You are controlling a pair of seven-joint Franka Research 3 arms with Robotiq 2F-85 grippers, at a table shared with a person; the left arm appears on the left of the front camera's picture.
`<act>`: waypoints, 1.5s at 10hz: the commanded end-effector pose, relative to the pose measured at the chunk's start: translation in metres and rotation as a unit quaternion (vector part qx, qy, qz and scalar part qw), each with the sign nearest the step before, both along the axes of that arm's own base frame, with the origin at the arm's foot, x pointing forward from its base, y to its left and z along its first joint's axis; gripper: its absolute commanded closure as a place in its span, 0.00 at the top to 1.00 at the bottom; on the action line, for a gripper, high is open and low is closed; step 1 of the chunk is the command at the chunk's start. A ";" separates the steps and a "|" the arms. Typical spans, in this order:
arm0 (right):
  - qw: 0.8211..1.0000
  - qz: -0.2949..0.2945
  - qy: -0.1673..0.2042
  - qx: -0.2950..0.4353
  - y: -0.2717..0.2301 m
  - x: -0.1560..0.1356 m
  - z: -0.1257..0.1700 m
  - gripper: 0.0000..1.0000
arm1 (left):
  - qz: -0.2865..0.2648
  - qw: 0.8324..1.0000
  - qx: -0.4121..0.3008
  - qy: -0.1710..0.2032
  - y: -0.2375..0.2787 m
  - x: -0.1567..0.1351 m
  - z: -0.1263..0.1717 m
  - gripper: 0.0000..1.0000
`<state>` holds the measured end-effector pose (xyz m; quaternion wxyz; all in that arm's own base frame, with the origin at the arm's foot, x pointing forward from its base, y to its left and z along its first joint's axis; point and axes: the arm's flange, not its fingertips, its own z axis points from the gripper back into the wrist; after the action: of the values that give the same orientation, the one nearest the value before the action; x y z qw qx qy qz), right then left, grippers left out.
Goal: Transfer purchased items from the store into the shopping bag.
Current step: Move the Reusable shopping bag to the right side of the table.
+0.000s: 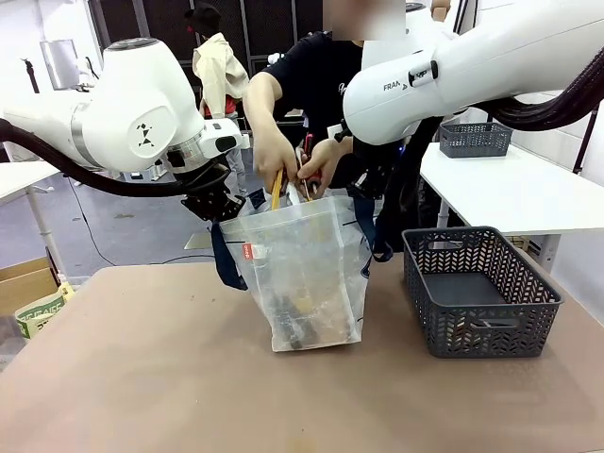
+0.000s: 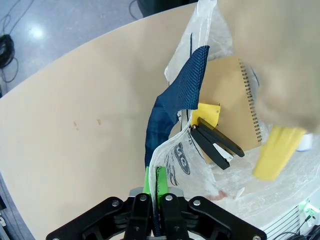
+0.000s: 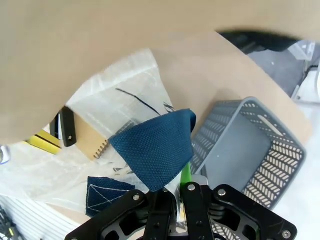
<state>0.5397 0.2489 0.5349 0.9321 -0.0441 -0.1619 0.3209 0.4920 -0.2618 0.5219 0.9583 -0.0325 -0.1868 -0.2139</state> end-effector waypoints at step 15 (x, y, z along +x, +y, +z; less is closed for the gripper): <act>1.000 0.000 -0.002 0.001 0.000 0.000 -0.001 0.00 | 0.002 1.000 0.000 0.000 0.000 0.000 0.000 0.00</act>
<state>0.5395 0.2485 0.5326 0.9320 -0.0439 -0.1627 0.3210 0.4919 -0.2619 0.5219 0.9583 -0.0326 -0.1868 -0.2140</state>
